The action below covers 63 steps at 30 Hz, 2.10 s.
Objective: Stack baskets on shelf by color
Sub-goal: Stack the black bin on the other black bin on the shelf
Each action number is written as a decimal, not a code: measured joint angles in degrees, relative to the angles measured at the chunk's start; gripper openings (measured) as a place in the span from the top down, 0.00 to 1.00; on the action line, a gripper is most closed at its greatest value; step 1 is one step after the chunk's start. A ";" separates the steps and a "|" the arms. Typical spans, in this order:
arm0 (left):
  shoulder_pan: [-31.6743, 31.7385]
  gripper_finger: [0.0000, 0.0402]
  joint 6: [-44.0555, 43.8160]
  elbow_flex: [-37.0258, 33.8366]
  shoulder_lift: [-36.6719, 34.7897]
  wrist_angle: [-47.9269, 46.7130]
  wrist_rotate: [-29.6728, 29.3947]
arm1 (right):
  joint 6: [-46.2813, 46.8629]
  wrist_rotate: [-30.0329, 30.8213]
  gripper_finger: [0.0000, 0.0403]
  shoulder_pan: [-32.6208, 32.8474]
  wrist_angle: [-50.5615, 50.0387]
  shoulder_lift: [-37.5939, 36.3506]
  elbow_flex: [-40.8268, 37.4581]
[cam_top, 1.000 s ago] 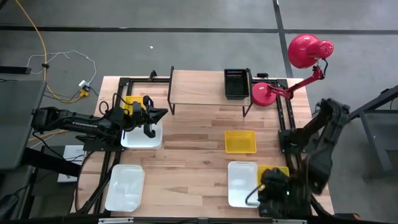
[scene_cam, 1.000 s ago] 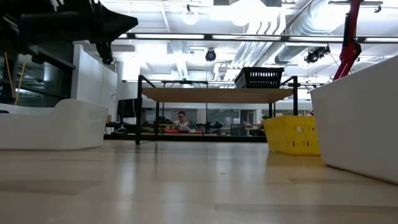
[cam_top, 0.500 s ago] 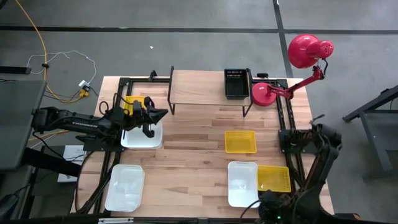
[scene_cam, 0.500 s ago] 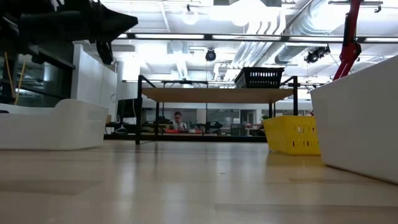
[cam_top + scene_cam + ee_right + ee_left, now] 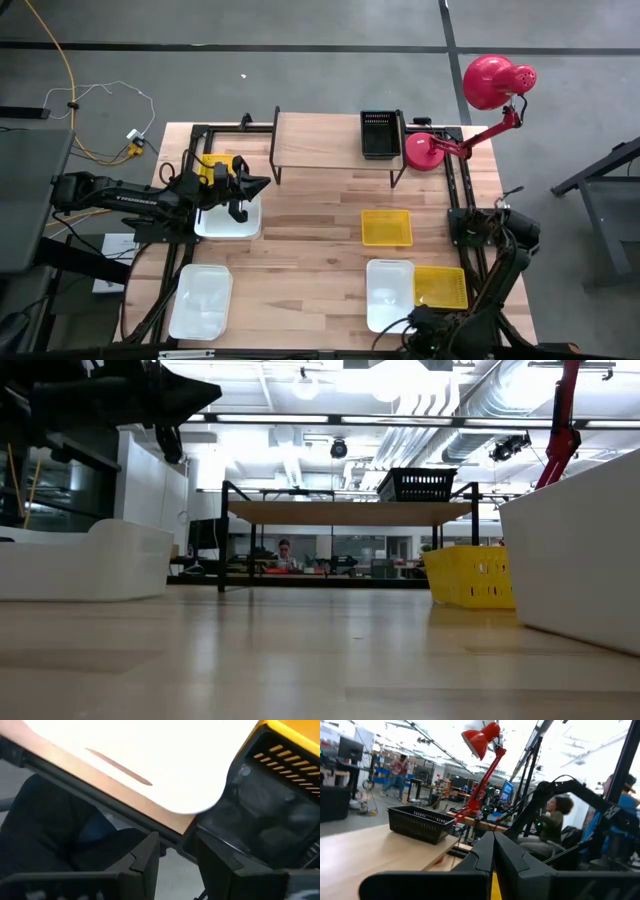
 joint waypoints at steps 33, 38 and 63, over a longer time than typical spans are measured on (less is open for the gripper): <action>0.00 1.00 4.03 0.02 0.00 0.07 -0.11 | -2.93 -9.05 0.72 -1.55 -0.20 4.26 -0.15; 0.00 1.00 4.03 0.02 0.00 0.07 -0.11 | -2.84 -8.61 0.72 -1.57 -0.22 4.56 -0.17; 0.00 1.00 4.02 0.02 0.00 0.04 -0.09 | -3.30 -8.26 0.96 -1.57 -1.13 4.56 0.49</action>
